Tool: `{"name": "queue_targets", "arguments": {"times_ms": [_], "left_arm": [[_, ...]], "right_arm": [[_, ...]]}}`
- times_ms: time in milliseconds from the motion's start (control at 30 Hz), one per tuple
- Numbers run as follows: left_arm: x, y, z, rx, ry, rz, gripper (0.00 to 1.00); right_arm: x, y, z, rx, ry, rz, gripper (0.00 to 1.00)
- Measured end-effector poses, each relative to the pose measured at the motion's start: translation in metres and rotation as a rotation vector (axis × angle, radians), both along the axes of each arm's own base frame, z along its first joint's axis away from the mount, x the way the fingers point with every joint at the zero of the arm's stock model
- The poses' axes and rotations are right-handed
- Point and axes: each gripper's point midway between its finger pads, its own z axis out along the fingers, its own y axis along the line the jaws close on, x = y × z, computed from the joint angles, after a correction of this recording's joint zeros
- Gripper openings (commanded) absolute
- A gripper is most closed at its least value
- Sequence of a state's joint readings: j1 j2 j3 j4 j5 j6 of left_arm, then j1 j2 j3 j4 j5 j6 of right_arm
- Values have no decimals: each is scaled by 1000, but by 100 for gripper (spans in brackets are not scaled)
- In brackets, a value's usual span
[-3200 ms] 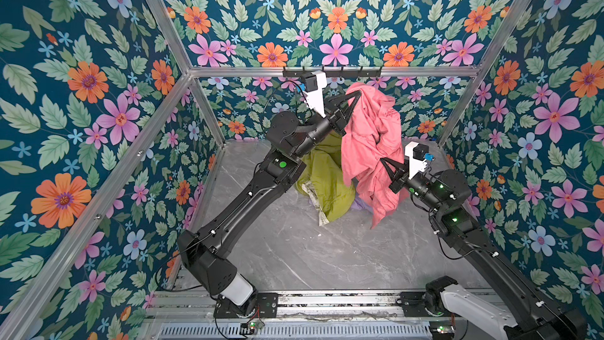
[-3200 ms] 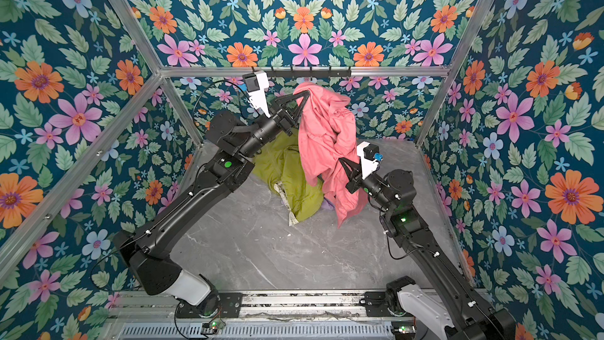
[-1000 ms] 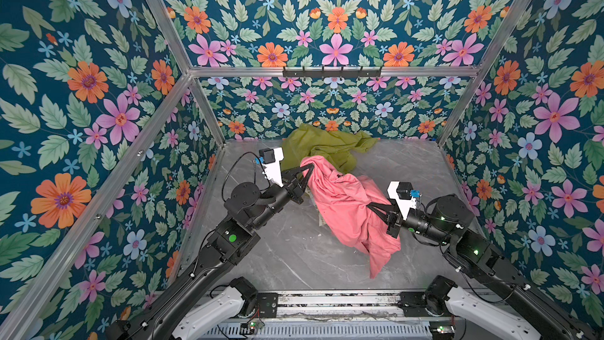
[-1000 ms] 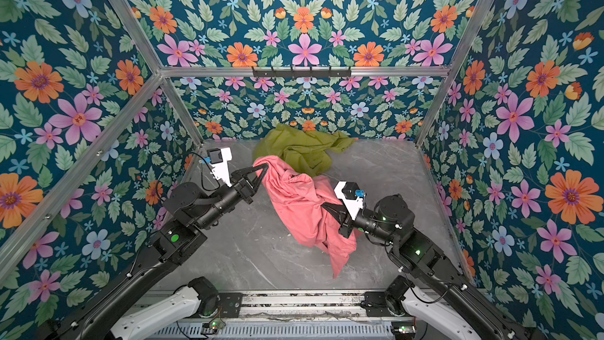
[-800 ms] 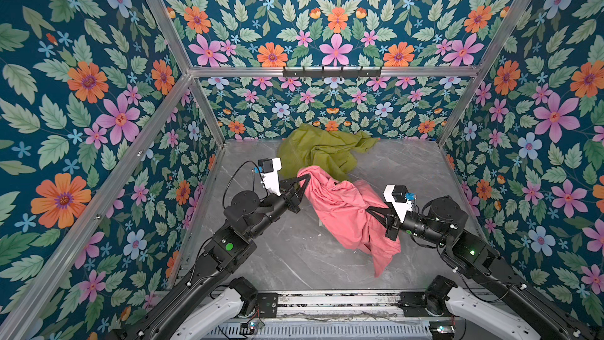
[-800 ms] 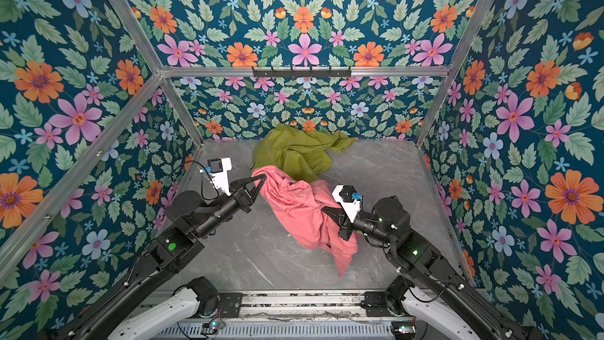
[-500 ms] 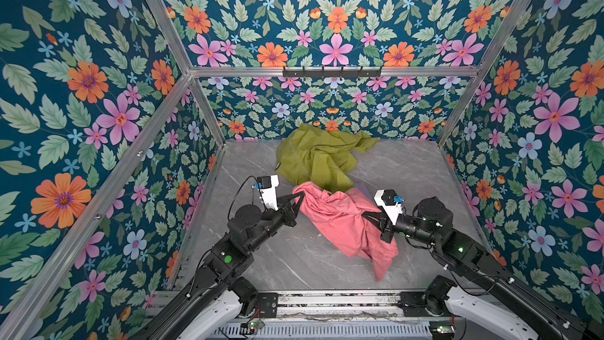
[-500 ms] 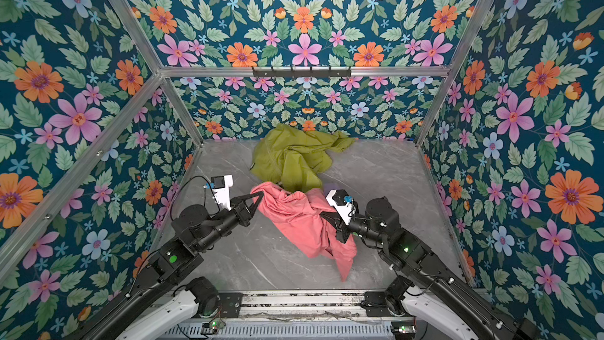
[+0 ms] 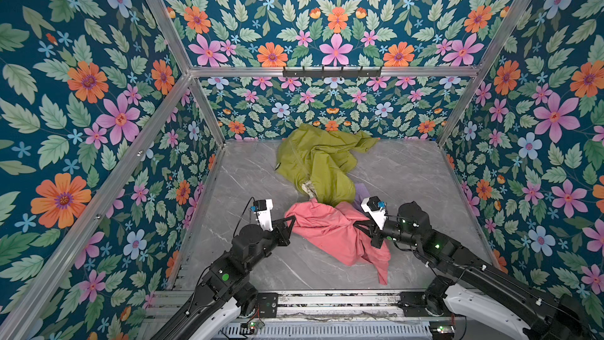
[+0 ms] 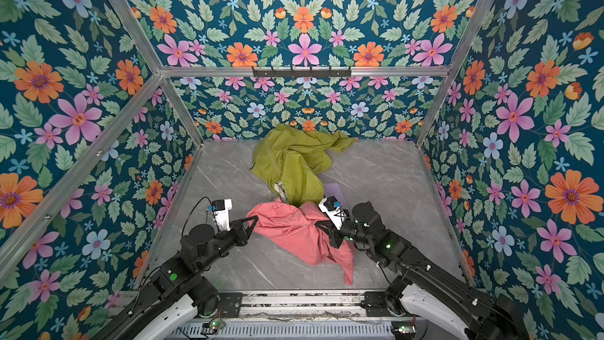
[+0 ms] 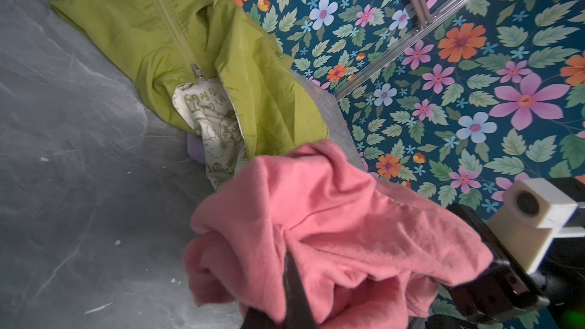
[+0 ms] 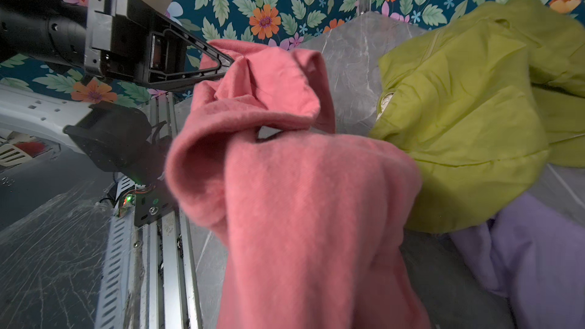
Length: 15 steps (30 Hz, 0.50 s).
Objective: Pick out a specific cloth from the pile
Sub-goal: 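Carry the pink cloth with both grippers toward the robot and lower it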
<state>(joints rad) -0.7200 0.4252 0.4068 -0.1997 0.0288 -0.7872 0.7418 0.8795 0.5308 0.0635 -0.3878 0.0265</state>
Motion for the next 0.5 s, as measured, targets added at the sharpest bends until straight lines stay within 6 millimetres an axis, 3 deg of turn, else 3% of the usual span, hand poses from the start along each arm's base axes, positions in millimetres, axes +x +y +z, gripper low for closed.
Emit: {"name": "queue_targets", "arguments": {"times_ms": [100,300,500], "left_arm": [[-1,2,-10,1,30,8,0],[-9,10,-25,11,65,23,0],[-17,18,-50,7,123,41,0]], "right_arm": [[-7,2,-9,3,30,9,0],[-15,-16,-28,19,96,-61,0],[-19,-32,-65,-21,229,-161,0]]}}
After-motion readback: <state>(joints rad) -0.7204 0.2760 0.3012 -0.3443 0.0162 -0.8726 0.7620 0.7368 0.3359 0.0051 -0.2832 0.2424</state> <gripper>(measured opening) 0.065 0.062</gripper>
